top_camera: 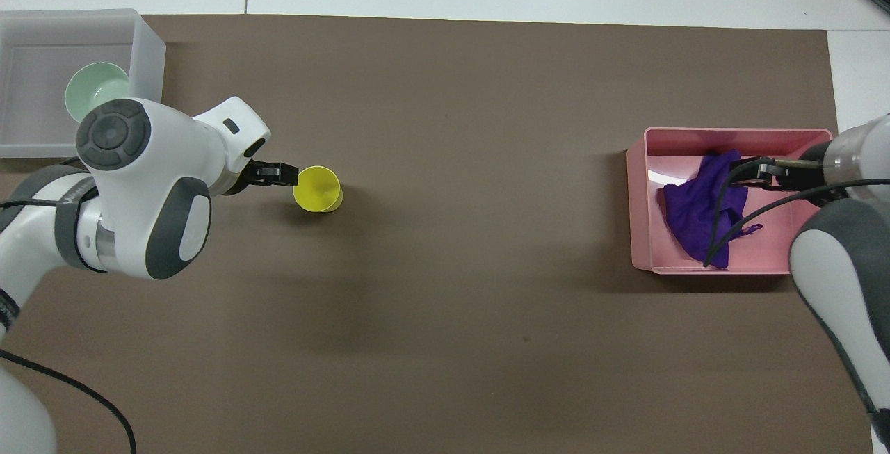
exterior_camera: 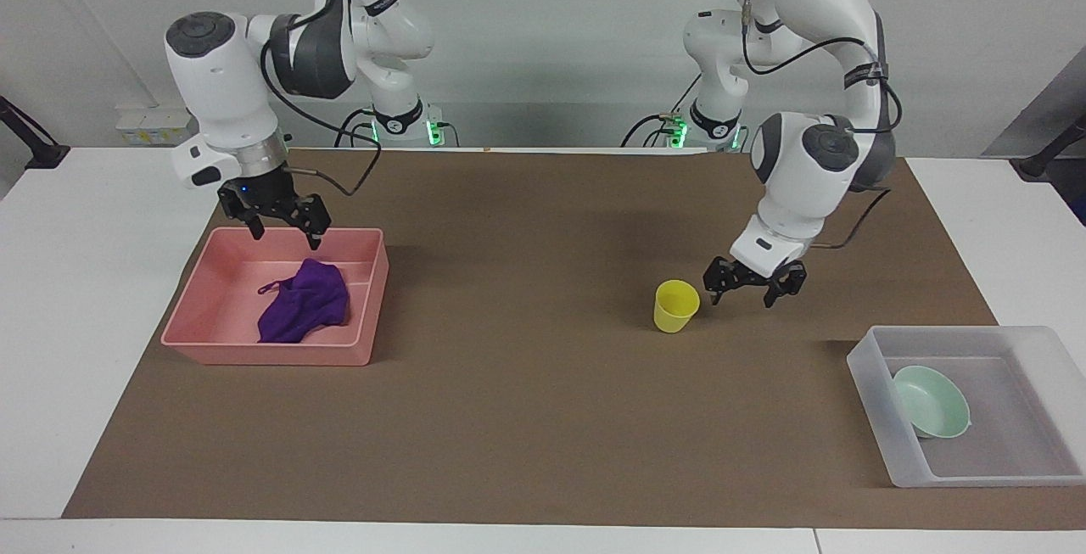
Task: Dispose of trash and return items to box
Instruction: 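Grasp the yellow cup with the left gripper while the right gripper withdraws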
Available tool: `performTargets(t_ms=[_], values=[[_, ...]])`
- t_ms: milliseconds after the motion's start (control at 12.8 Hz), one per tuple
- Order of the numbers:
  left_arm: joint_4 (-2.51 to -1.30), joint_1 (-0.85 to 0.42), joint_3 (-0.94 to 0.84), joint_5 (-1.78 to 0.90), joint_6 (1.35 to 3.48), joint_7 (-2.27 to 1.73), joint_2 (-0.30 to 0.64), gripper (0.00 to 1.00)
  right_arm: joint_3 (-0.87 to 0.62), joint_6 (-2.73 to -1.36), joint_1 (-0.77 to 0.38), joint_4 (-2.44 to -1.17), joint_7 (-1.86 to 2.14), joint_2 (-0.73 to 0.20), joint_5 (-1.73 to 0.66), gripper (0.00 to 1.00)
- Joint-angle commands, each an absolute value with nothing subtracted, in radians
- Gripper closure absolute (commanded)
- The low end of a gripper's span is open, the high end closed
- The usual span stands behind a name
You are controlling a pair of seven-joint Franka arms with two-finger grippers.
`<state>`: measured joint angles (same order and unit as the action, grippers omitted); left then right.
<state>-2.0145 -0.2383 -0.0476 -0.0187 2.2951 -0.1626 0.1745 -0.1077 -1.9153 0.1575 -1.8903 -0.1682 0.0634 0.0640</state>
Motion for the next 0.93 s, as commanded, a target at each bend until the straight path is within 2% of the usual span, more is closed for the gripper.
performTargets(t_ms=[0,156,311,389,623,856], values=[[-2.072,-0.29,-0.029,-0.006,2.367,-0.23,0.147,0.0,-0.109,-1.783,0.178,-1.769,-0.176,0.052,0.035,0.0],[-2.089,-0.316,-0.029,-0.006,2.381,-0.25,0.16,0.0,-0.1,-1.726,0.183,-1.715,-0.176,0.052,0.003,0.0],[-2.103,-0.328,-0.029,-0.006,2.394,-0.249,0.163,0.87,-0.092,-1.63,0.199,-1.637,-0.166,0.054,0.003,0.0],[-2.114,-0.328,-0.029,-0.006,2.411,-0.249,0.167,1.0,-0.086,-1.594,0.205,-1.603,-0.161,0.049,0.002,0.0],[-2.108,-0.339,-0.029,-0.006,2.424,-0.25,0.173,1.0,0.053,-1.537,0.088,-1.562,-0.132,0.052,0.002,0.0],[-2.092,-0.327,-0.026,-0.006,2.396,-0.25,0.152,1.0,0.077,-1.54,0.031,-1.574,-0.133,0.058,0.005,0.0]])
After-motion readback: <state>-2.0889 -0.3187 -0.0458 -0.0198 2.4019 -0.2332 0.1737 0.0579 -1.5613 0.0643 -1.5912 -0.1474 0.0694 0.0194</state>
